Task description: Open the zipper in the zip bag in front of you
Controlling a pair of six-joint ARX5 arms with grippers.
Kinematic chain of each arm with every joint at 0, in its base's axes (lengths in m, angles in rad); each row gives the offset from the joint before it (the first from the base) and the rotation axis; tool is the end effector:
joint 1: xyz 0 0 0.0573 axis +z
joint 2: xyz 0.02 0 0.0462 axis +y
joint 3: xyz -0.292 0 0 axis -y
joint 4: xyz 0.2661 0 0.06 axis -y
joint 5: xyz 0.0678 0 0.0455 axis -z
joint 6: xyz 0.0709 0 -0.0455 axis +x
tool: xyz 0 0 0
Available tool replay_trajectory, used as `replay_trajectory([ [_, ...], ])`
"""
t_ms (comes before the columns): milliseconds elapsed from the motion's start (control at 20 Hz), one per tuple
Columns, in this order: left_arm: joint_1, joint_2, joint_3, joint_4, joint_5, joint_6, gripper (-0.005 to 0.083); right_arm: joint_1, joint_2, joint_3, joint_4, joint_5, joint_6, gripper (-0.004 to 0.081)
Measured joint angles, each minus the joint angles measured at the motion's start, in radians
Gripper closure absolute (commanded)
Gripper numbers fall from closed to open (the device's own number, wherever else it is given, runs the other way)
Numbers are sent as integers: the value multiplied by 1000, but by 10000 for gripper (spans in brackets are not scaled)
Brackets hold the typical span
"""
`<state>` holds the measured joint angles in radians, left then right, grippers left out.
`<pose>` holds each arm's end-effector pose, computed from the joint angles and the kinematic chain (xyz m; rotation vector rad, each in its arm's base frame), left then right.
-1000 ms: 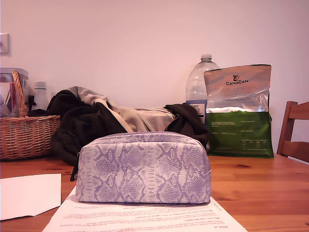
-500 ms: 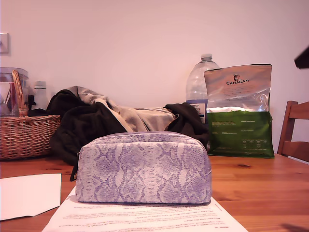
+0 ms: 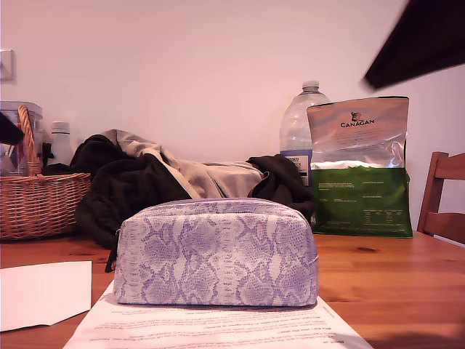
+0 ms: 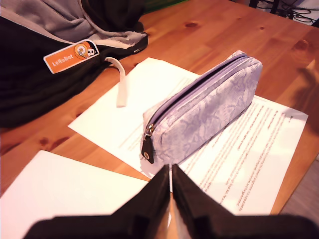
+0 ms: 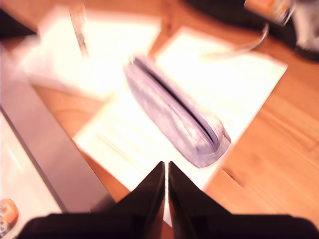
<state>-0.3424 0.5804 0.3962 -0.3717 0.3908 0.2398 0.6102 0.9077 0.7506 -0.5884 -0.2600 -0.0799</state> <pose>0.1432 -0.0797 0.2035 0.2092 0.4796 -0.7782 0.1638 0.1368 0.2588 -0.2052 0.7240 0.8591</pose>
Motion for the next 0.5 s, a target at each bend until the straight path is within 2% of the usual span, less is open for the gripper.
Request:
replay_trajectory([
  [300, 0, 17, 0, 4, 0, 0, 792, 0, 354, 298, -91, -17, -275, 773],
  [350, 0, 17, 0, 4, 1, 0, 792, 0, 403, 341, -103, -23, -314, 700],
  [450, 0, 17, 0, 5, 1, 0, 792, 8, 502, 420, -116, -30, -402, 417],
  [500, 0, 17, 0, 6, 0, 0, 792, 18, 543, 443, -117, -36, -430, 329],
])
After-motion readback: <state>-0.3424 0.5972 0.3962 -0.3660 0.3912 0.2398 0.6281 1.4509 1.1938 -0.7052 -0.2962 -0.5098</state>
